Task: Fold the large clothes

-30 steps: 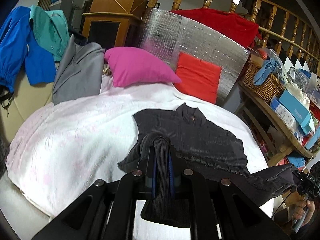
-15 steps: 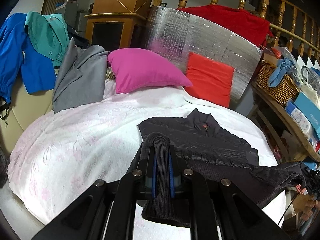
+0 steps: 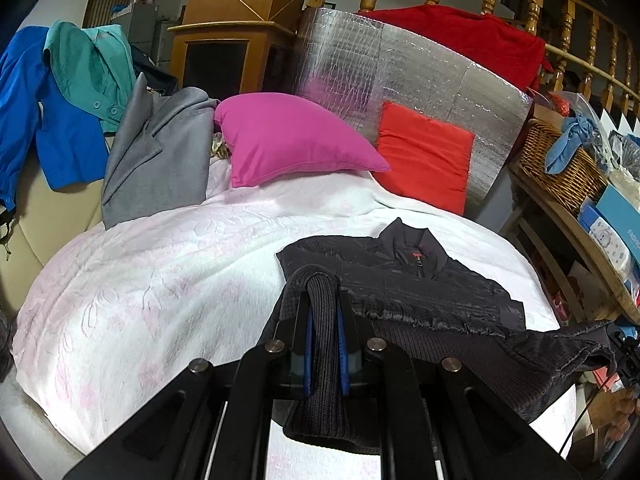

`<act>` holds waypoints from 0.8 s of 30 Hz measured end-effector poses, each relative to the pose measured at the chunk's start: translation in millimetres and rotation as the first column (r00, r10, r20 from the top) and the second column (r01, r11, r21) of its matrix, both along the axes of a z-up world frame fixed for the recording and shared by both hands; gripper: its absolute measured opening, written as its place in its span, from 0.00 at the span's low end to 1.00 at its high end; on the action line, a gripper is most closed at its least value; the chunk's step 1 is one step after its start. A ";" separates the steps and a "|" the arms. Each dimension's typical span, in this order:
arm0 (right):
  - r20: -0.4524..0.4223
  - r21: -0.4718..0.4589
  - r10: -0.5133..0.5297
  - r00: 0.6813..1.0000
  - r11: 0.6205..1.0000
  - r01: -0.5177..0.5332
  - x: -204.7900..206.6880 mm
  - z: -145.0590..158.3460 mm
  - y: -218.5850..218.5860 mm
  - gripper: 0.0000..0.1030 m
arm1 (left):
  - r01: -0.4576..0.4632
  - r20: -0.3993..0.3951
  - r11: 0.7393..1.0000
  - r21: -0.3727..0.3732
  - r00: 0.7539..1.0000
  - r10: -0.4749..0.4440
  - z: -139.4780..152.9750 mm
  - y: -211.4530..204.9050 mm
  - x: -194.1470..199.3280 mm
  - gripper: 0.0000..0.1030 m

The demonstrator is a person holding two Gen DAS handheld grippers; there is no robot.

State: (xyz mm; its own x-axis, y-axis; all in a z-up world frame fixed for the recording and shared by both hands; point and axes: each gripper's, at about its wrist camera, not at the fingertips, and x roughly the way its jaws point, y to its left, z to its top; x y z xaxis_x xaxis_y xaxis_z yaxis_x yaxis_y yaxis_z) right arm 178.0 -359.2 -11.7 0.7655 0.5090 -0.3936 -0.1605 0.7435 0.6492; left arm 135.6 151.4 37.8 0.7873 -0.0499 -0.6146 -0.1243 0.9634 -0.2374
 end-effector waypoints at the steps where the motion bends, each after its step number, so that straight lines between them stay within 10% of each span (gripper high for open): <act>1: -0.001 -0.001 -0.001 1.000 1.000 0.001 0.9 -0.1 0.3 0.08 | 0.000 -0.001 1.000 0.000 1.000 0.000 -0.4 0.0 1.4 0.11; 24: -0.016 -0.021 -0.023 1.000 1.000 0.023 35.8 -0.4 1.5 0.08 | -0.003 -0.033 0.999 0.038 0.999 0.004 -3.6 -7.3 47.0 0.11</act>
State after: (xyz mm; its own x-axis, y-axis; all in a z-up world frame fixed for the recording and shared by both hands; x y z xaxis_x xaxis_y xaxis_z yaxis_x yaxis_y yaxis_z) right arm 213.8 -357.7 -12.1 0.7702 0.4829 -0.4166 -0.1326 0.7602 0.6360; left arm 182.6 144.1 34.2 0.7666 -0.0231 -0.6418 -0.1351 0.9712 -0.1963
